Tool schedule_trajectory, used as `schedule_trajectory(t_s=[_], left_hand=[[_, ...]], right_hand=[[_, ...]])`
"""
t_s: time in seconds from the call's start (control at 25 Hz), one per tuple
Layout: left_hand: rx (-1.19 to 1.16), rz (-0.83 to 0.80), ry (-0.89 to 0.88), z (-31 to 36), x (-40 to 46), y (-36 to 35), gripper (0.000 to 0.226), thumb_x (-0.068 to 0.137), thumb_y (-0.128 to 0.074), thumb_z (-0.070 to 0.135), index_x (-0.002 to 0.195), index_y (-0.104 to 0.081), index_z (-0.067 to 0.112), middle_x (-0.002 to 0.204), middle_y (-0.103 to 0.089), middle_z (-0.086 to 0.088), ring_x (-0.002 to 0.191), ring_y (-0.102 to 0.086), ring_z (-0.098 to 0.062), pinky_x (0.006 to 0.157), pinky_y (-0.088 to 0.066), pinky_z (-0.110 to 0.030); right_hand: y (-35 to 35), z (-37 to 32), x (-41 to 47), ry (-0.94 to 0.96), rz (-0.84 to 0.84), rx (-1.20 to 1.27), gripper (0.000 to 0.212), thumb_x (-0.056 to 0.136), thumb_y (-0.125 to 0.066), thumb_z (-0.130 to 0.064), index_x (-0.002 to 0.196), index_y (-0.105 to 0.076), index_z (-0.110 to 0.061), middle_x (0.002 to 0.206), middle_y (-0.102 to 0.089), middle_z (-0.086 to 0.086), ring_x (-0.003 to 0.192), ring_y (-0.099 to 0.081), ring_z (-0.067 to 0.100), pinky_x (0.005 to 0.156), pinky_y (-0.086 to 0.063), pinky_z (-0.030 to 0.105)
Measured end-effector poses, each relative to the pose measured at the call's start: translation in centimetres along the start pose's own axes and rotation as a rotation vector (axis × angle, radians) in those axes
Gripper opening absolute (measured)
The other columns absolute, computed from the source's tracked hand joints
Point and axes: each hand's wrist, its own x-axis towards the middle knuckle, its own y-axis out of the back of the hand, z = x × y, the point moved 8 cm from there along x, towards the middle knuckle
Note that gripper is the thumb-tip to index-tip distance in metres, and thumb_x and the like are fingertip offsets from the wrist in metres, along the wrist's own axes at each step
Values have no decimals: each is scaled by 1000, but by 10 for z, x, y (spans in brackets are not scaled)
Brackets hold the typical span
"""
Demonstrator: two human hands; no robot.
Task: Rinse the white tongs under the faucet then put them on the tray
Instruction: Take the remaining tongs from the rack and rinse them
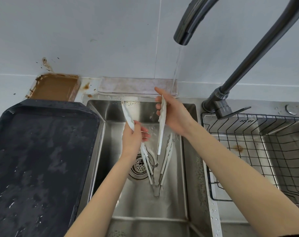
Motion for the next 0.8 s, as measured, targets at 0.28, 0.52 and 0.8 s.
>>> schedule_trajectory(t_s=[0.28,0.52,0.8], left_hand=[[-137,-212,147,-1,9,-26,24,97,-41,17,120,-38,17,111,-60,-10,84,-65,-21,80,-55,-37],[-94,-266,12,37,16,-61,26,98,-34,28,119,-49,20,113,-57,-7,91,-63,-19,73,-51,-30],[-65,-459,-105,51,7,-88,23,93,-48,19,114,-58,24,106,-63,8,92,-64,-9,89,-49,-32]], right_hand=[[13,-24,-17,80,131,-161,13,92,-53,-23,99,-63,-19,59,-48,-6,52,-47,7,47,-43,17],[61,-28,-52,195,502,-264,28,94,-40,-13,69,-53,-18,45,-40,-9,43,-36,6,47,-32,18],[92,-22,-62,231,682,5,33,90,-33,-9,59,-38,-17,39,-29,-10,39,-26,7,49,-24,22]])
